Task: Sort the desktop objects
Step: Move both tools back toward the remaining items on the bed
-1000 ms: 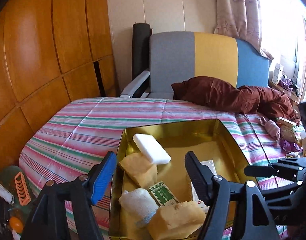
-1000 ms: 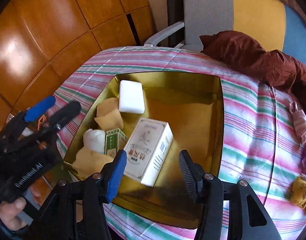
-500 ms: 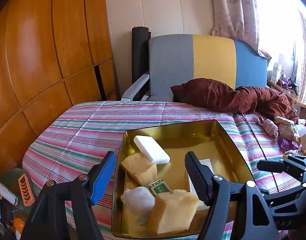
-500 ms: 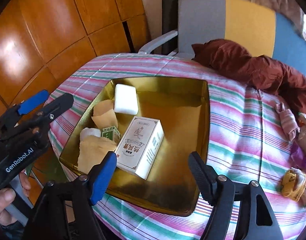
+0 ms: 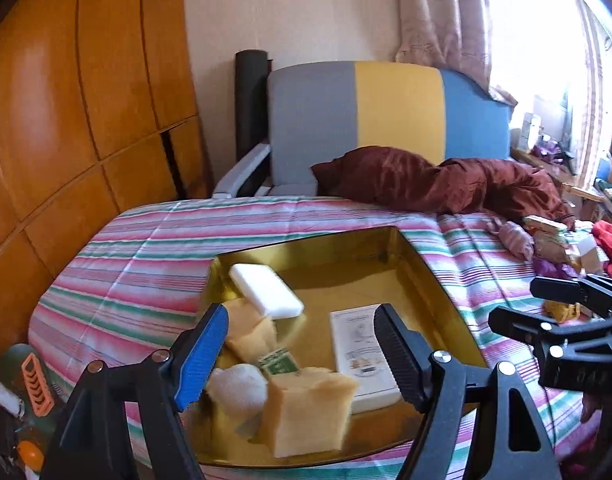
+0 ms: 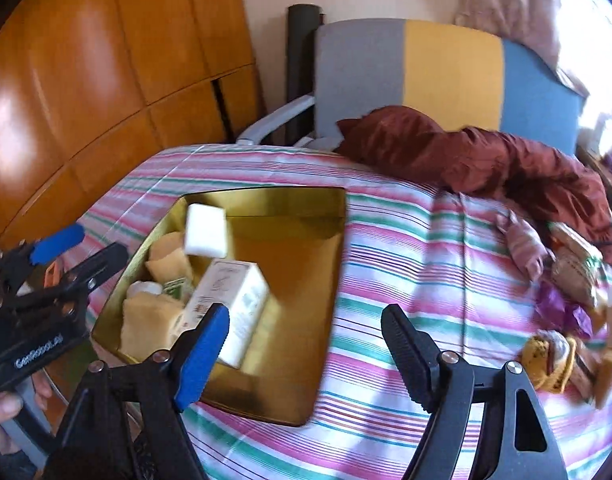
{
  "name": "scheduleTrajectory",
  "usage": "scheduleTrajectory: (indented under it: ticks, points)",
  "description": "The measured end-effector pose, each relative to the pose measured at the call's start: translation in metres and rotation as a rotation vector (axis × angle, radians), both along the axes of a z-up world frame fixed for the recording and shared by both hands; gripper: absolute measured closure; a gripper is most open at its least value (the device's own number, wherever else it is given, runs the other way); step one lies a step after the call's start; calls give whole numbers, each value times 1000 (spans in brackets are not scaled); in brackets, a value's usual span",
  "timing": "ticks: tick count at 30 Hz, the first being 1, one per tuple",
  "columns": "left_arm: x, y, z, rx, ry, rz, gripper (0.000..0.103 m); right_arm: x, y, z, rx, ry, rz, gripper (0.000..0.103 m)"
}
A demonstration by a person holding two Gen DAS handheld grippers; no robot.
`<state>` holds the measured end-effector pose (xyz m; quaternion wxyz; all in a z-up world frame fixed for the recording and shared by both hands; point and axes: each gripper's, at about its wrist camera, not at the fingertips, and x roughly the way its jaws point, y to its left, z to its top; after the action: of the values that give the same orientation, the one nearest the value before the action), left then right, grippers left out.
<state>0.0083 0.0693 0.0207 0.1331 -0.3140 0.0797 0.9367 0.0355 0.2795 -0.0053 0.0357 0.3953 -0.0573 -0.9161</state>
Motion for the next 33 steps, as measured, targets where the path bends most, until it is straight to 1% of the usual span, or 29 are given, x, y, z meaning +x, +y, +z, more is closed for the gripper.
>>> scheduleTrajectory:
  ticks: [4,6,9,11,15,16,19,21,25,32,33]
  points:
    - [6,11,3,22,7,-54,26,6,24,1,-10,-8,-22,17]
    - [7,16,3,35,3,-82,26,8,36,2,-13,-15,-37,17]
    - [8,24,2,58,-17,-127,26,11,58,4,7,-23,-100,17]
    - [9,29,2,76,-31,-152,26,15,80,7,-10,-23,-155,17]
    - [6,38,1,110,-76,-177,26,26,136,13,-63,-32,-306,17]
    - [5,41,1,107,-82,-186,26,31,153,14,-87,-39,-339,17]
    - [7,52,-1,85,-89,-209,26,45,196,19,-112,-51,-433,17]
    - [9,60,-3,85,-106,-242,26,55,218,20,-130,-61,-482,17]
    - [14,77,-7,68,-122,-285,26,75,265,12,-191,-87,-591,15]
    - [24,109,-10,36,-140,-380,26,100,338,-23,-351,-151,-772,14]
    - [25,114,-11,32,-147,-394,26,99,343,-27,-368,-153,-782,14]
